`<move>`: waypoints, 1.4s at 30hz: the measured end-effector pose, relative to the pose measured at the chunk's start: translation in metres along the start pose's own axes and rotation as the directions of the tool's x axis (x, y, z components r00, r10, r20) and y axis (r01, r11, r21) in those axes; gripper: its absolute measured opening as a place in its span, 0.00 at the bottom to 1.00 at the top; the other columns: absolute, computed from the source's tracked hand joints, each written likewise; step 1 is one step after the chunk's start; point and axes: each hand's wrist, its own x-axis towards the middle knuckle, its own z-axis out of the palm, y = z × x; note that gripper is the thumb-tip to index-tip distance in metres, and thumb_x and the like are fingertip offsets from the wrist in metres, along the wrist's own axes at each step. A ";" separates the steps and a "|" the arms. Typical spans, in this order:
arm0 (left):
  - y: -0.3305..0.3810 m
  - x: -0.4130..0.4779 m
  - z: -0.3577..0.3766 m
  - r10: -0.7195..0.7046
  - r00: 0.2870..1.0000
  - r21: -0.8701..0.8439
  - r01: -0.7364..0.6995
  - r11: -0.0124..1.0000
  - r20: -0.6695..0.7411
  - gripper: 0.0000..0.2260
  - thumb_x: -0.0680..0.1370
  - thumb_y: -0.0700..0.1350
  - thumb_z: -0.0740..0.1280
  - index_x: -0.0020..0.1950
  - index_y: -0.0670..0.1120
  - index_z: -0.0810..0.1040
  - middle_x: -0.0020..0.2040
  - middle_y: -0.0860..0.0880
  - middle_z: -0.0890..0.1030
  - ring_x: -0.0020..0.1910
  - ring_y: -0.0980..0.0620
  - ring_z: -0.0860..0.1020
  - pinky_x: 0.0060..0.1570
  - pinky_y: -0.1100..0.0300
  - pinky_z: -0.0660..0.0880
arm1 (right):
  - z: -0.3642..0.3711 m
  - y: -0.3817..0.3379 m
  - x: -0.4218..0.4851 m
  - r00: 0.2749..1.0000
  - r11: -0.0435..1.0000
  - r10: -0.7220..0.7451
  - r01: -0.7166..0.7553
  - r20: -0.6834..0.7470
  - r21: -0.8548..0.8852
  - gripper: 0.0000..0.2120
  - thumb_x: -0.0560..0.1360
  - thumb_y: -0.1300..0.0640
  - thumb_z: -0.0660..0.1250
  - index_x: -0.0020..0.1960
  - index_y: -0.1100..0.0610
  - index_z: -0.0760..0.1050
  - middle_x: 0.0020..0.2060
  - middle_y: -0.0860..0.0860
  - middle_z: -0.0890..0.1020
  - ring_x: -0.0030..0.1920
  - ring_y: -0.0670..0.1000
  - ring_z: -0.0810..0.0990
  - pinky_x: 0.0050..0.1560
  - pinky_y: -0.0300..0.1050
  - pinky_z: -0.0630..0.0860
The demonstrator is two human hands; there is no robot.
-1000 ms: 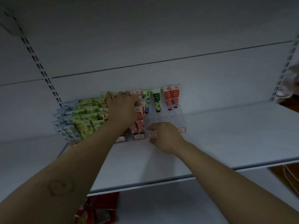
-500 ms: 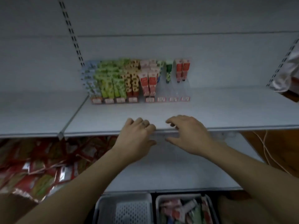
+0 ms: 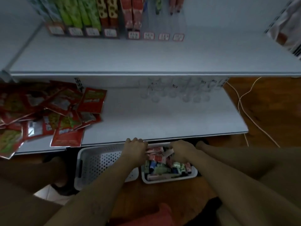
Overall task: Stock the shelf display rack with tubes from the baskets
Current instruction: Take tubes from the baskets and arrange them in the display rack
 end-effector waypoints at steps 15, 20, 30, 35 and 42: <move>0.008 0.031 0.076 0.090 0.993 -0.036 -0.088 0.995 0.069 0.16 0.75 0.54 0.66 0.61 0.50 0.75 0.61 0.47 0.76 0.60 0.45 0.71 0.56 0.50 0.67 | 0.070 -0.011 0.073 0.998 0.994 0.067 -0.068 0.022 0.089 0.15 0.77 0.57 0.62 0.64 0.55 0.70 0.56 0.56 0.76 0.53 0.57 0.77 0.49 0.46 0.72; 0.009 0.046 0.082 0.088 0.996 0.082 -0.090 0.993 0.033 0.20 0.71 0.54 0.69 0.59 0.46 0.74 0.59 0.46 0.76 0.59 0.45 0.70 0.57 0.51 0.65 | 0.077 -0.001 0.082 0.999 0.995 0.037 -0.036 -0.011 0.093 0.16 0.79 0.58 0.60 0.66 0.57 0.69 0.59 0.57 0.76 0.55 0.57 0.77 0.44 0.42 0.67; 0.040 0.075 0.094 -0.013 0.983 0.090 -0.004 0.996 0.181 0.20 0.77 0.42 0.65 0.68 0.40 0.68 0.62 0.40 0.74 0.59 0.42 0.74 0.56 0.52 0.74 | 0.099 0.026 0.090 0.996 0.962 0.090 -0.091 0.016 0.259 0.15 0.77 0.62 0.61 0.63 0.59 0.70 0.54 0.59 0.80 0.52 0.59 0.79 0.43 0.44 0.71; 0.044 0.081 0.087 -0.013 0.988 0.091 -0.001 0.996 0.153 0.14 0.73 0.41 0.70 0.58 0.40 0.76 0.52 0.41 0.78 0.49 0.44 0.79 0.48 0.54 0.77 | 0.100 0.038 0.097 0.996 0.912 0.063 -0.081 0.058 0.402 0.14 0.75 0.54 0.64 0.59 0.54 0.77 0.51 0.55 0.82 0.49 0.56 0.80 0.48 0.44 0.77; 0.041 0.080 0.103 -0.004 0.991 -0.006 0.005 1.000 0.131 0.25 0.64 0.46 0.78 0.57 0.39 0.79 0.58 0.37 0.78 0.45 0.43 0.81 0.42 0.55 0.78 | 0.096 0.051 0.095 0.996 0.812 0.077 -0.040 -0.039 0.582 0.11 0.76 0.60 0.65 0.57 0.54 0.78 0.54 0.54 0.81 0.54 0.55 0.79 0.53 0.41 0.74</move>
